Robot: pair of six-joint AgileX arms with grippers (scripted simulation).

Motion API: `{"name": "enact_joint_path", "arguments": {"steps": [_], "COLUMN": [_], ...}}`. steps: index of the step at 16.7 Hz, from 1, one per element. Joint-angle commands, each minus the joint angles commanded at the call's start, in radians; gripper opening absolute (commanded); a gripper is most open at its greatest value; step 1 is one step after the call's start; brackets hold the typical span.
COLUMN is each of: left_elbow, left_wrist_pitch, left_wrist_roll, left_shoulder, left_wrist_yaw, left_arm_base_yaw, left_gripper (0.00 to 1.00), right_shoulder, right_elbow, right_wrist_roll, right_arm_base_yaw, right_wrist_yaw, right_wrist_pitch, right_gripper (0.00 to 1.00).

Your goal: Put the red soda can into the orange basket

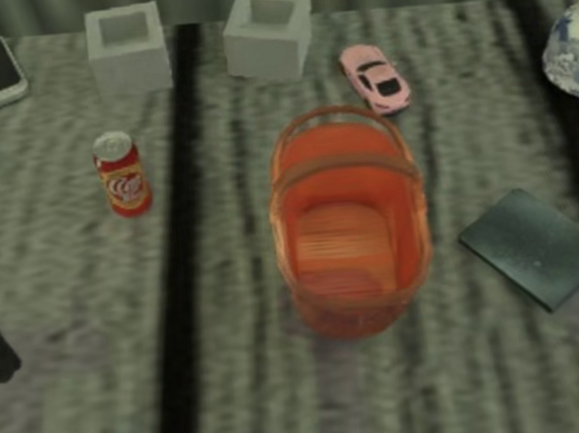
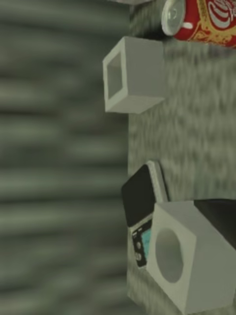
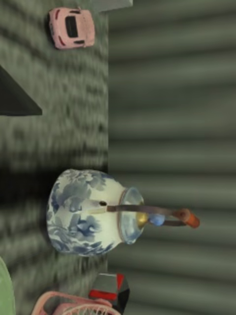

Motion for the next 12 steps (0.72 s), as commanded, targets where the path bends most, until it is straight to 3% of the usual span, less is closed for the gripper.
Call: {"name": "enact_joint_path", "arguments": {"steps": [6, 12], "left_elbow": [0.098, 0.483], "left_wrist_pitch": [-0.074, -0.353], "left_wrist_roll": [0.031, 0.144], "left_shoulder": [0.096, 0.497], "left_wrist_yaw": [0.017, 0.046], "left_arm_base_yaw": [-0.027, -0.096], "left_gripper": [1.0, 1.0], "right_shoulder": [0.0, 0.0], "right_elbow": [0.0, 0.0], "right_wrist_roll": [0.0, 0.0], "right_arm_base_yaw": [0.0, 0.0], "right_wrist_yaw": [0.0, 0.0], "right_wrist_pitch": [0.0, 0.0], "right_gripper": [1.0, 1.0]}}
